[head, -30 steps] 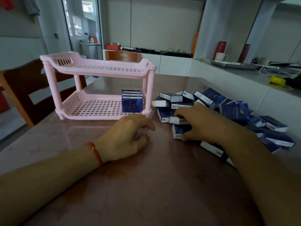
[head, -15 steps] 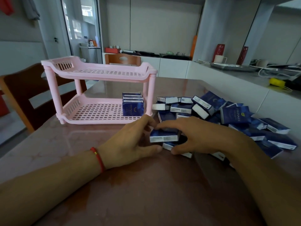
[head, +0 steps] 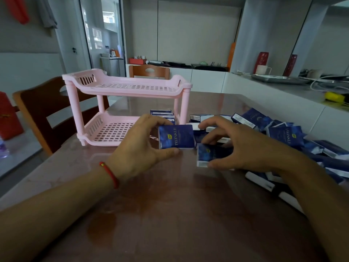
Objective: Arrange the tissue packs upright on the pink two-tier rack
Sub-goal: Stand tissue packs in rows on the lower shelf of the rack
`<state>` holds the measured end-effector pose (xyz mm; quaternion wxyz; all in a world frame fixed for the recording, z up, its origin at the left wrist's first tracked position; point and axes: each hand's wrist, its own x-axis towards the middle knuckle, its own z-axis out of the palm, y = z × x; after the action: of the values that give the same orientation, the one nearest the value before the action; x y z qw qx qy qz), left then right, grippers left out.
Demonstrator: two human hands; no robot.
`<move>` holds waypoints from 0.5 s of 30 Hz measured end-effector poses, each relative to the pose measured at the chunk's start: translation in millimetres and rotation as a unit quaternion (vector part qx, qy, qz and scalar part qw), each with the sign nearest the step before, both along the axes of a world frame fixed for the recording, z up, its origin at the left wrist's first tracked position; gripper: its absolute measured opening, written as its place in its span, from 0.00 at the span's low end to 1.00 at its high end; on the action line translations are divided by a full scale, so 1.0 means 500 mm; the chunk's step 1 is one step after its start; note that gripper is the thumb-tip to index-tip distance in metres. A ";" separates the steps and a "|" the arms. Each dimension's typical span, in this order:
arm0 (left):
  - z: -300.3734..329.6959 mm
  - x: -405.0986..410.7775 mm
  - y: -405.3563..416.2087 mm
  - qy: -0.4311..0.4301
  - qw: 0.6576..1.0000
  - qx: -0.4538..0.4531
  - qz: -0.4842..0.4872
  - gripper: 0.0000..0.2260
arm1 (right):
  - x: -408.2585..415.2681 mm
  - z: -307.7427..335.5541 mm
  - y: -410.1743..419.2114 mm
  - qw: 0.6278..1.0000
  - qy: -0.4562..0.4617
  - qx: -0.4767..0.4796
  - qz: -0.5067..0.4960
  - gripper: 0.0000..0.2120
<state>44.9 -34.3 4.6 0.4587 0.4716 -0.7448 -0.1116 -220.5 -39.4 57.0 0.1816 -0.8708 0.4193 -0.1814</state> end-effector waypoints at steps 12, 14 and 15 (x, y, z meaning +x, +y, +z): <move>-0.001 -0.019 0.008 0.149 0.957 0.182 -0.171 0.31 | 0.070 -0.051 0.000 0.980 -0.195 -0.046 -0.011 0.30; -0.008 -0.026 0.009 0.212 0.936 0.209 -0.187 0.28 | 0.091 -0.070 0.002 0.970 -0.239 -0.042 -0.035 0.28; -0.010 -0.028 0.008 0.243 0.926 0.221 -0.188 0.28 | 0.099 -0.079 0.003 0.964 -0.263 -0.024 -0.040 0.28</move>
<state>30.9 -30.2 -0.4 0.4800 0.3709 -0.6420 -0.4689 -170.9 -38.1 17.5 0.2571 -0.7789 0.3867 -0.4215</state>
